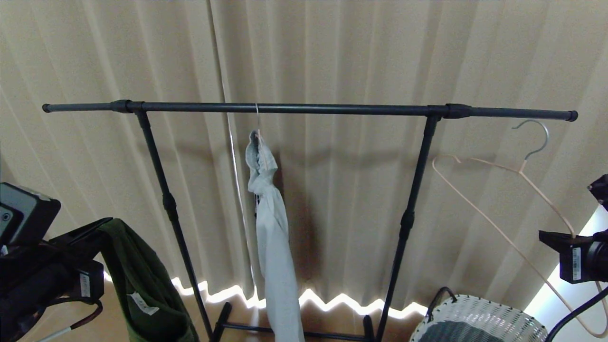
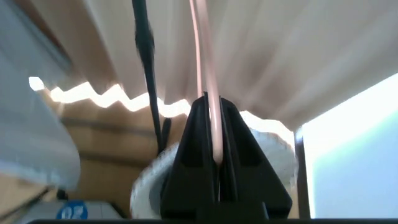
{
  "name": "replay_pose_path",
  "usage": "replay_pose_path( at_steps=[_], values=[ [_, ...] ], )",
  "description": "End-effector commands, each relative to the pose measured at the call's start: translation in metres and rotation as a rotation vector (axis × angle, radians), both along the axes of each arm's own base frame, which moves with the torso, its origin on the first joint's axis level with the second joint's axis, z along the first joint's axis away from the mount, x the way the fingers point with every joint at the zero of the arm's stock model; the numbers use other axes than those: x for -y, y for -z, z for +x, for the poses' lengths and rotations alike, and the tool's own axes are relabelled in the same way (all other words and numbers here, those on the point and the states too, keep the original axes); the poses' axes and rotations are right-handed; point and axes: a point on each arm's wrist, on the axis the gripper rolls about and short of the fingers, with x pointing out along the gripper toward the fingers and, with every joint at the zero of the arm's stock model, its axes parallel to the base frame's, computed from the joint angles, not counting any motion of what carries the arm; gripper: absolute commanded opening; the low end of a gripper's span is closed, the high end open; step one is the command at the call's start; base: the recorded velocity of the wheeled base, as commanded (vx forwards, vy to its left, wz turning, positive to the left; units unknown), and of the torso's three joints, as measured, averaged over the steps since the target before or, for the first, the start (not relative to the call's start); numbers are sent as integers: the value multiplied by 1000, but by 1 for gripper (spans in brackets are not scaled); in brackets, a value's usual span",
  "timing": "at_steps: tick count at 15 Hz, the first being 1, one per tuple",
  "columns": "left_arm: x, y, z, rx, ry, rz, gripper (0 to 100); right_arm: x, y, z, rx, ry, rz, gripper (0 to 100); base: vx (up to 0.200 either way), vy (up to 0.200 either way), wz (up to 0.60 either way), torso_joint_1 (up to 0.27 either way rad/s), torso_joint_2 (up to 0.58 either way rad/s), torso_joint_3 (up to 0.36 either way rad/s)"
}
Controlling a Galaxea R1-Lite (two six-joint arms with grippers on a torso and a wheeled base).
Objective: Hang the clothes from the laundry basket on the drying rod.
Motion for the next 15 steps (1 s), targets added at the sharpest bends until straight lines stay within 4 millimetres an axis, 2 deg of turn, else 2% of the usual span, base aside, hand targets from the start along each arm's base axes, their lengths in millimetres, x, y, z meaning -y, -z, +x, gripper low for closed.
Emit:
replay_pose_path(
  at_steps=[1, 4, 7, 15],
  values=[
    [0, 0, 0, 1, -1, -1, 0, 4, 15, -11, 10, 24, -5, 0, -200, 0, 0, -17, -2, 7],
    [0, 2, 0, -10, 0, -1, 0, 4, 31, -18, 8, 22, 2, 0, -200, 0, 0, 4, -1, -1],
    [1, 5, 3, -31, -3, 2, 0, 4, 33, -19, 10, 20, -2, 0, -200, 0, 0, 2, -2, 2],
    [-1, 6, 6, -35, -17, 4, 0, -3, 32, -33, 54, -44, 3, 0, 0, 0, 0, 0, 0, 0]
  ],
)
